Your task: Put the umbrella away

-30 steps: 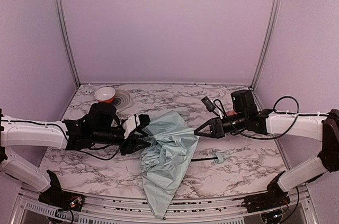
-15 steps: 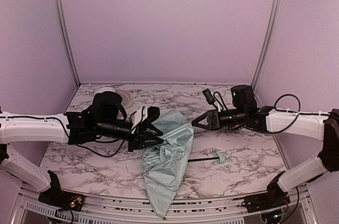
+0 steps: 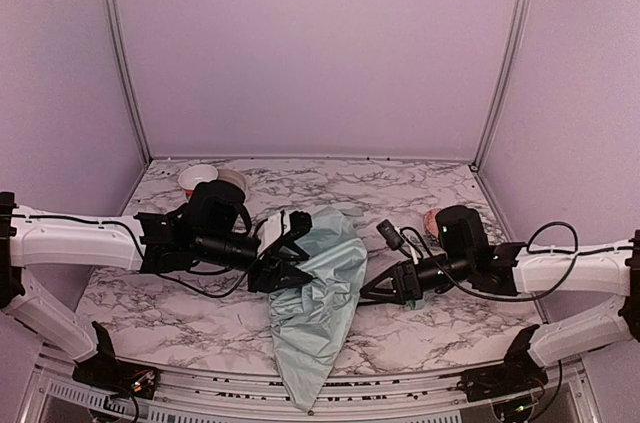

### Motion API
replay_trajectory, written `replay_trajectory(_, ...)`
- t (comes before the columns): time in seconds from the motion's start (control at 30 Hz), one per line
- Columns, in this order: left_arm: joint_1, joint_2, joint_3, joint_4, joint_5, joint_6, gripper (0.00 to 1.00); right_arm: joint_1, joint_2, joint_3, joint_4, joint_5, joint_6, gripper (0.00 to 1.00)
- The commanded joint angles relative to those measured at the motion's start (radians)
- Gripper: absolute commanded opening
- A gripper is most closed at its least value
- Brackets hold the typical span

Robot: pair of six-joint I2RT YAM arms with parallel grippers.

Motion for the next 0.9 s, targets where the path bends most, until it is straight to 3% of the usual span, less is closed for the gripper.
replay_trajectory(0.0, -0.002, -0.005, -0.002, -0.012, -0.025, 0.009, 0.48, 0.02, 0.12, 0.038, 0.186, 0.04, 0.026, 0.62)
replay_trajectory(0.1, -0.001, 0.007, -0.008, 0.029, -0.053, 0.015, 0.45, 0.028, 0.195, 0.077, 0.26, -0.013, 0.028, 0.46)
replay_trajectory(0.17, -0.001, 0.016, -0.014, 0.044, -0.06, 0.023, 0.42, 0.032, 0.219, 0.091, 0.281, -0.029, 0.023, 0.25)
replay_trajectory(0.23, 0.001, 0.03, -0.011, 0.045, -0.067, 0.038, 0.28, 0.032, 0.23, 0.115, 0.23, -0.05, -0.012, 0.09)
replay_trajectory(0.3, 0.009, 0.041, -0.008, 0.041, -0.085, 0.052, 0.04, 0.028, 0.209, 0.13, 0.191, -0.076, -0.045, 0.0)
replay_trajectory(0.33, 0.019, 0.045, -0.013, 0.043, -0.091, 0.057, 0.0, 0.023, 0.188, 0.128, 0.18, -0.082, -0.055, 0.0)
replay_trajectory(0.6, 0.104, 0.101, -0.04, 0.008, -0.049, 0.12, 0.0, -0.098, 0.068, 0.051, 0.053, -0.148, -0.121, 0.0)
replay_trajectory(0.87, 0.118, 0.227, 0.013, 0.041, 0.064, 0.119, 0.0, -0.088, 0.127, 0.187, 0.155, -0.221, -0.139, 0.0)
